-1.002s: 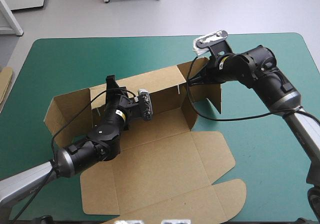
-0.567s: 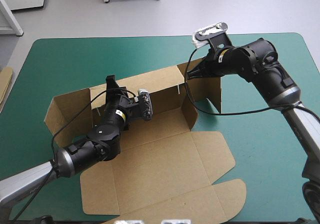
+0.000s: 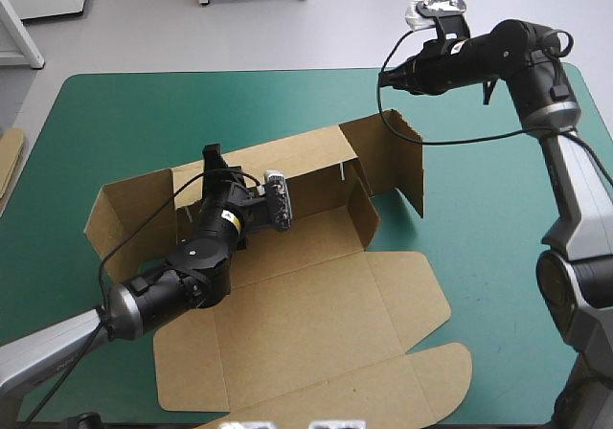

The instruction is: Fold the box

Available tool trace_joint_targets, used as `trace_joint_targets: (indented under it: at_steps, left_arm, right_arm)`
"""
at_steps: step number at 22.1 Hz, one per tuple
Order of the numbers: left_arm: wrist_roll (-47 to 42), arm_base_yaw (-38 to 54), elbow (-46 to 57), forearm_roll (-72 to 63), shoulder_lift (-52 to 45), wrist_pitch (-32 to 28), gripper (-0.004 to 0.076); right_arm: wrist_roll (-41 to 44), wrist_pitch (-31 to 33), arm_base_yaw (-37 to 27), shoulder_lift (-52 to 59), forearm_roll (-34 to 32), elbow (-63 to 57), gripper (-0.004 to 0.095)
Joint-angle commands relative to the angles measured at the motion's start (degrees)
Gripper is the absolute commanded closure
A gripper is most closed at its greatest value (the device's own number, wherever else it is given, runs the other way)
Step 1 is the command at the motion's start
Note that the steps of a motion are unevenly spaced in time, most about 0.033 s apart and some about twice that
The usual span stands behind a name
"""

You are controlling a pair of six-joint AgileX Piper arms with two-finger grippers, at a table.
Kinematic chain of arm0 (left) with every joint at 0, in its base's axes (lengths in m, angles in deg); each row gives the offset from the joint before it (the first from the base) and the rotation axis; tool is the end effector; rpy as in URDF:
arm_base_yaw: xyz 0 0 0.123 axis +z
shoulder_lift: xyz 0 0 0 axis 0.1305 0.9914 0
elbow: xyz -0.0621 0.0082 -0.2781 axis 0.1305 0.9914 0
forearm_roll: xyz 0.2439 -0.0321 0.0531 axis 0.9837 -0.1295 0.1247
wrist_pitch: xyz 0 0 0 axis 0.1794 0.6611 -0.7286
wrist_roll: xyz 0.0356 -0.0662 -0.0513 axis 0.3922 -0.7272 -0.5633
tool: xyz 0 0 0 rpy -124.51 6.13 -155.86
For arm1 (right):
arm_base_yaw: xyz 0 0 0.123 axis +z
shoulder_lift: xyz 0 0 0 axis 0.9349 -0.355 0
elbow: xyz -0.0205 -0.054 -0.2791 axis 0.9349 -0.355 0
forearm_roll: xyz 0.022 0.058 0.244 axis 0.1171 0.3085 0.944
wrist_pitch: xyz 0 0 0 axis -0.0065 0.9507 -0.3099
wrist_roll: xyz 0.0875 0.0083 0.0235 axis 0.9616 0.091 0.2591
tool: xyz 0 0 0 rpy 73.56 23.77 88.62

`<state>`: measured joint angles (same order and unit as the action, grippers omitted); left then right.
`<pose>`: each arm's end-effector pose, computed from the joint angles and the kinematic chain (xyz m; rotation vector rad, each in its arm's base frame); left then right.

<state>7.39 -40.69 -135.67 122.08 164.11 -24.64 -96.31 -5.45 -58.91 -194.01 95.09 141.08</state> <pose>0.2324 -0.1729 0.2977 1.4157 1.5849 0.8301 0.4058 0.1085 0.4213 -0.3990 2.2557 0.5365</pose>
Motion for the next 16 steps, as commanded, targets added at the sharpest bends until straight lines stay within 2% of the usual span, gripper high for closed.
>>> trace_joint_targets:
  at_steps: [1,8,16]
  left_arm:
    - [-1.22,-0.19,-0.88,-1.61,-1.08,0.78,0.0733]
    - [-1.22,-0.19,-0.88,-1.61,-1.08,0.7,0.0733]
    - [-1.22,-0.19,-0.88,-1.64,-1.08,0.12,0.0733]
  right_arm:
    - [-1.86,0.24,-1.01,-2.89,6.67,6.86,0.0927]
    - [-1.19,5.08,-1.01,-11.17,8.51,16.05,0.0926]
    - [-1.19,8.94,-1.01,-12.24,8.08,16.14,0.0925]
